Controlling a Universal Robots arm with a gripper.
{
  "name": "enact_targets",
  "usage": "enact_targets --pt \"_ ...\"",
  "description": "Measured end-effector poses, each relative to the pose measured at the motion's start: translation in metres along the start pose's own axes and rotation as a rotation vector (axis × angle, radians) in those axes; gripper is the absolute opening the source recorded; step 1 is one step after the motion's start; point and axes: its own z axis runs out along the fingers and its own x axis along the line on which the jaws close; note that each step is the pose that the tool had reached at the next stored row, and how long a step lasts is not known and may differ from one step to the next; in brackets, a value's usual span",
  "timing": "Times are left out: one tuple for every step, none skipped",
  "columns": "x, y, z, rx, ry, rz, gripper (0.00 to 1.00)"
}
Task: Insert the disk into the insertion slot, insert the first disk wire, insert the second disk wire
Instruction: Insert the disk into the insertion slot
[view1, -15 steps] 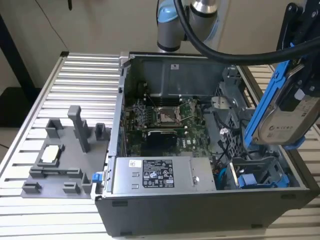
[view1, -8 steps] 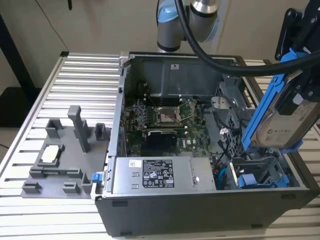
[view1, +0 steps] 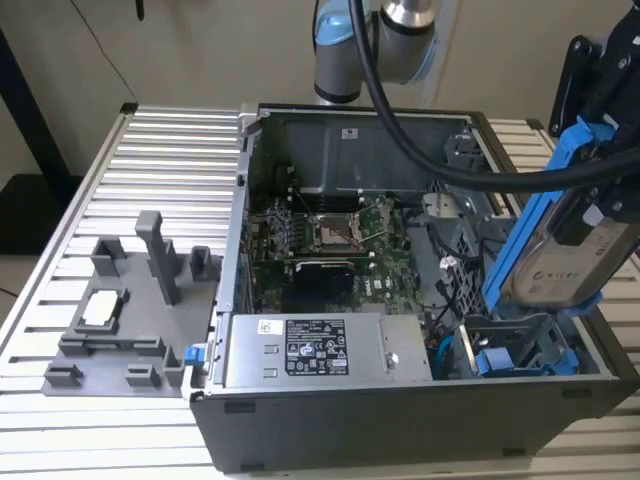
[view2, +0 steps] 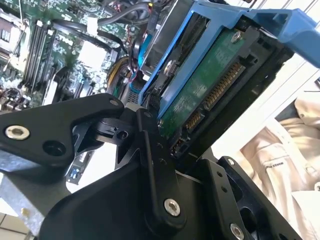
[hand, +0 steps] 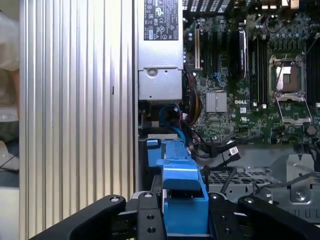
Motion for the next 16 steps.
enact_targets --pt "0.0003 -0.0004 0.0013 -0.0006 -0.0002 0.000 0.33" --pt "0.0005 -0.0006 0.0025 -0.0009 -0.0005 0.000 0.33" --pt "0.0008 -0.0008 0.0038 -0.0011 -0.0008 0.000 0.33" --pt "0.0010 -0.0010 0.0052 -0.0012 -0.0012 0.000 0.33" --pt "0.0012 -0.0013 0.0067 -0.0012 -0.0018 0.000 0.33" --pt "0.0014 -0.0014 0.0082 -0.0012 -0.0026 0.000 0.33" --pt "0.0015 -0.0015 0.0096 -0.0013 -0.0036 0.000 0.33" --pt "0.0016 -0.0016 0.0111 -0.0013 -0.0051 0.000 0.33" --pt "0.0017 -0.0017 0.0124 -0.0013 -0.0065 -0.001 0.33" --pt "0.0019 -0.0018 0.0139 -0.0014 -0.0084 -0.001 0.33" --pt "0.0020 -0.0019 0.0152 -0.0014 -0.0095 -0.001 0.33" --pt "0.0020 -0.0020 0.0165 -0.0014 -0.0105 -0.001 0.33" --pt "0.0021 -0.0021 0.0179 -0.0014 -0.0118 -0.001 0.33" --pt "0.0021 -0.0022 0.0192 -0.0014 -0.0129 -0.001 0.33" --pt "0.0022 -0.0023 0.0204 -0.0014 -0.0143 -0.001 0.33" --pt "0.0022 -0.0024 0.0216 -0.0015 -0.0157 -0.001 0.33"
